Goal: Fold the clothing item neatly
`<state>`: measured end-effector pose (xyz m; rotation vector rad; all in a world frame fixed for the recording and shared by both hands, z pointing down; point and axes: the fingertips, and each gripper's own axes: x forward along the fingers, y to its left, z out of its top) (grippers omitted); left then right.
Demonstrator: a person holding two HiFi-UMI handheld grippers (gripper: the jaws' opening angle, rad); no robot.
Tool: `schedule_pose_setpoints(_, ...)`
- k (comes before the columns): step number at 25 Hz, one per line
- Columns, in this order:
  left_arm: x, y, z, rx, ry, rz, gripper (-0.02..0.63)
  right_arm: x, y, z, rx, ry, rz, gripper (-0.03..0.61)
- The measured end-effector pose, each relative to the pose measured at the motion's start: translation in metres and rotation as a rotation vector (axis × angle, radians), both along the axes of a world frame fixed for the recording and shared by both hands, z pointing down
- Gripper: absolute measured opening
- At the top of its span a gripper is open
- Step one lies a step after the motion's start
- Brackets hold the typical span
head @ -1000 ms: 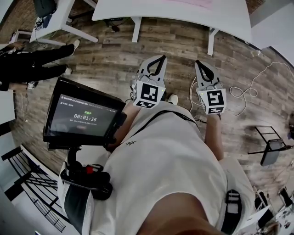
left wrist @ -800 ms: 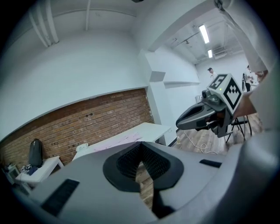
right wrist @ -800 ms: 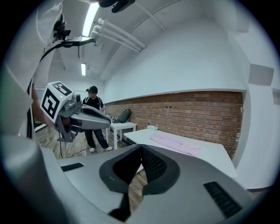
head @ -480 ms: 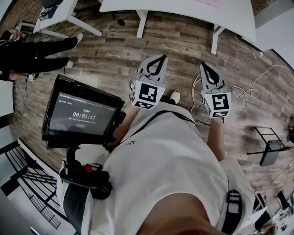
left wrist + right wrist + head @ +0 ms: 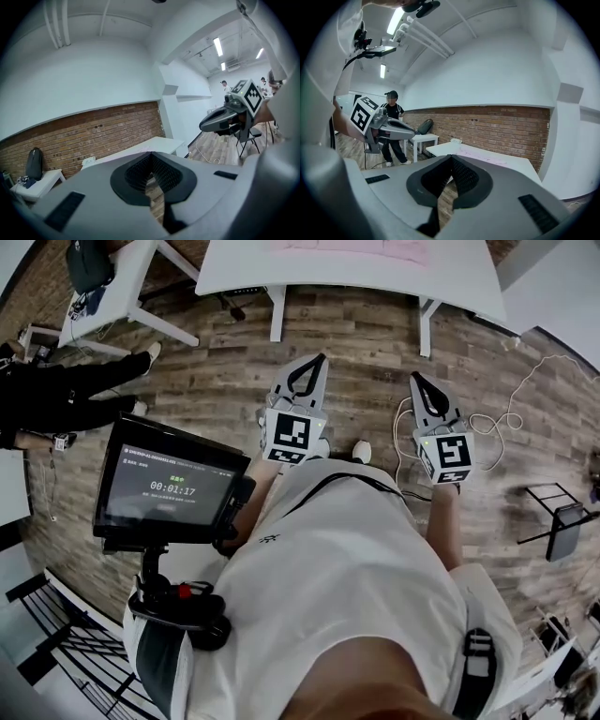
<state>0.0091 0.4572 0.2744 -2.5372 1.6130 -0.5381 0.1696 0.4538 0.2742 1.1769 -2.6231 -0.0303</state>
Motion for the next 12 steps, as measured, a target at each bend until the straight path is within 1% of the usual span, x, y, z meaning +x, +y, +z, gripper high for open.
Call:
schedule_pose_setpoints(3, -0.007, -0.008, -0.007, 0.011, 0.021, -0.01, 0.002, 0.008, -0.003, -0.007, 0.022, -0.02, 0.041, 0.005)
schedule_pose_setpoints(6, -0.011, -0.013, -0.008, 0.003, 0.071, -0.021, 0.002, 0.015, -0.006, -0.012, 0.031, -0.05, 0.075, 0.005)
schedule_pose_setpoints(10, -0.014, -0.016, -0.005, -0.006, 0.115, -0.033, 0.002, 0.02, -0.012, -0.014, 0.033, -0.079, 0.106, 0.005)
schedule_pose_setpoints(12, -0.017, -0.019, -0.003, -0.01, 0.155, -0.045, 0.002, 0.024, -0.016, -0.012, 0.024, -0.101, 0.128, 0.005)
